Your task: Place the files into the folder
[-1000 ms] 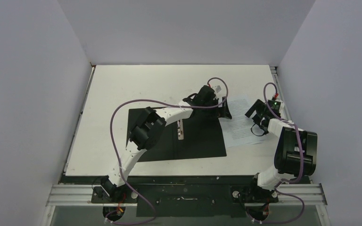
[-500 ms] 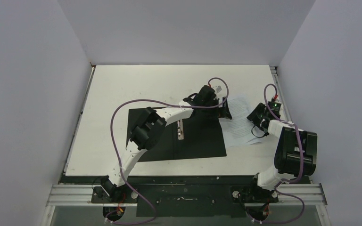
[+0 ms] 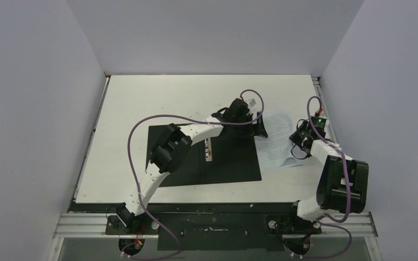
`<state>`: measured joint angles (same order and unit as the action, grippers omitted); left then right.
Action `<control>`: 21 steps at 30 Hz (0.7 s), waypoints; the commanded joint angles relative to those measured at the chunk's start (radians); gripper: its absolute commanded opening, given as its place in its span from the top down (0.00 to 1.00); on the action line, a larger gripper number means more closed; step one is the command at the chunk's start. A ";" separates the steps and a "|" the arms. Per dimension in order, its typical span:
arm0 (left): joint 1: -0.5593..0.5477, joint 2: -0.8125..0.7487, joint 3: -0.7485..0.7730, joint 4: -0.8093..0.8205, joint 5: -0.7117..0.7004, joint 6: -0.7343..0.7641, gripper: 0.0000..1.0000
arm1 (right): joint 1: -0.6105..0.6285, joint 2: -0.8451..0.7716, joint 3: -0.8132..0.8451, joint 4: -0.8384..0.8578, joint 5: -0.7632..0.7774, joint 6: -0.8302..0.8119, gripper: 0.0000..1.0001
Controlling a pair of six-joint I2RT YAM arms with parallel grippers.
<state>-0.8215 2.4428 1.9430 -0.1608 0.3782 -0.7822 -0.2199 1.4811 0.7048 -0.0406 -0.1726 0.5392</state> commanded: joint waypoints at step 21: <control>0.024 -0.085 -0.040 0.054 0.057 -0.015 0.13 | 0.019 -0.273 0.110 -0.144 0.009 -0.028 0.95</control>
<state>-0.8146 2.4439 1.9308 -0.1284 0.3981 -0.7998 -0.2077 1.2736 0.7528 -0.1726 -0.1547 0.5301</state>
